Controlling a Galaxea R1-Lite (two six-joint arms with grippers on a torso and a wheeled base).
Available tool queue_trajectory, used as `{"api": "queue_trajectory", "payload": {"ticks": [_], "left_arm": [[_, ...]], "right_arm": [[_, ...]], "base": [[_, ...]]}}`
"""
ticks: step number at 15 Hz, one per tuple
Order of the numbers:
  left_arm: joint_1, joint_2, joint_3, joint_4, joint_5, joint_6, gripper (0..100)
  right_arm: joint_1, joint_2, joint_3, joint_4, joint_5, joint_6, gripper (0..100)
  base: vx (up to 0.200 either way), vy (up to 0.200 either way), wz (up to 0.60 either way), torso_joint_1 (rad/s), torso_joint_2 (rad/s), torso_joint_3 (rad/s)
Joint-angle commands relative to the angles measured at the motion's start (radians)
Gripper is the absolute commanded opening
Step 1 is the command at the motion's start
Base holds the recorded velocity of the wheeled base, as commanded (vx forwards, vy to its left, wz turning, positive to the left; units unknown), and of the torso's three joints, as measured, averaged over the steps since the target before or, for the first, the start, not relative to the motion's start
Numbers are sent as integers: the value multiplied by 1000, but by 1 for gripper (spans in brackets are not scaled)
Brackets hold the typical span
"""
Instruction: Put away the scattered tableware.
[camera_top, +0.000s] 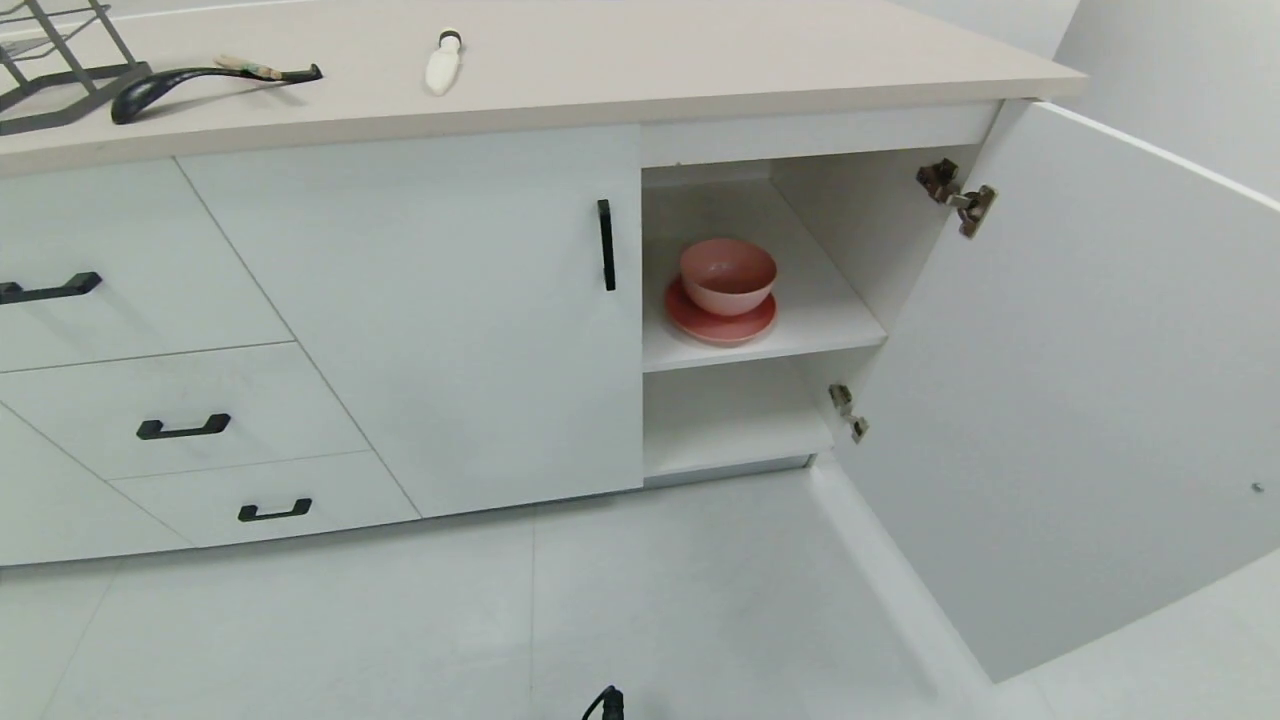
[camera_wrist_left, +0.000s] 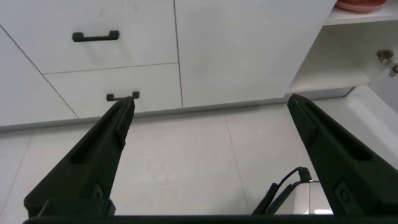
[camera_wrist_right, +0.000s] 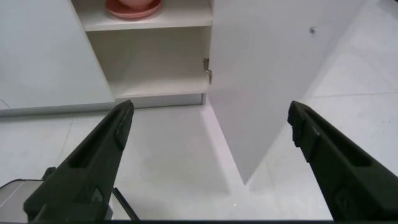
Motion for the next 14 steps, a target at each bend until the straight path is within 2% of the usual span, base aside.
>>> {"api": "queue_trajectory", "payload": {"ticks": [1, 5, 7, 8, 9, 11, 14], "left_arm": [[0, 0, 0, 0, 0, -1, 100], [0, 0, 0, 0, 2, -1, 100], [0, 0, 0, 0, 3, -1, 100], [0, 0, 0, 0, 3, -1, 100], [0, 0, 0, 0, 2, -1, 100], [0, 0, 0, 0, 2, -1, 100], [0, 0, 0, 0, 2, -1, 100]], "right_arm": [[0, 2, 0, -1, 0, -1, 100], [0, 2, 0, -1, 0, -4, 100], [0, 2, 0, 1, -1, -2, 100], [0, 2, 0, 1, -6, -1, 0], [0, 2, 0, 1, -6, -1, 0], [0, 2, 0, 1, -20, 18, 0], [0, 2, 0, 2, -21, 21, 0]], "base": [[0, -200, 0, 2, -2, -2], [0, -200, 0, 1, -1, 0], [-200, -100, 0, 2, 7, 7], [-200, 0, 0, 12, 7, -2], [-200, 0, 0, 7, 2, 2], [-200, -200, 0, 0, 5, 5], [0, -200, 0, 2, -1, 4]]}}
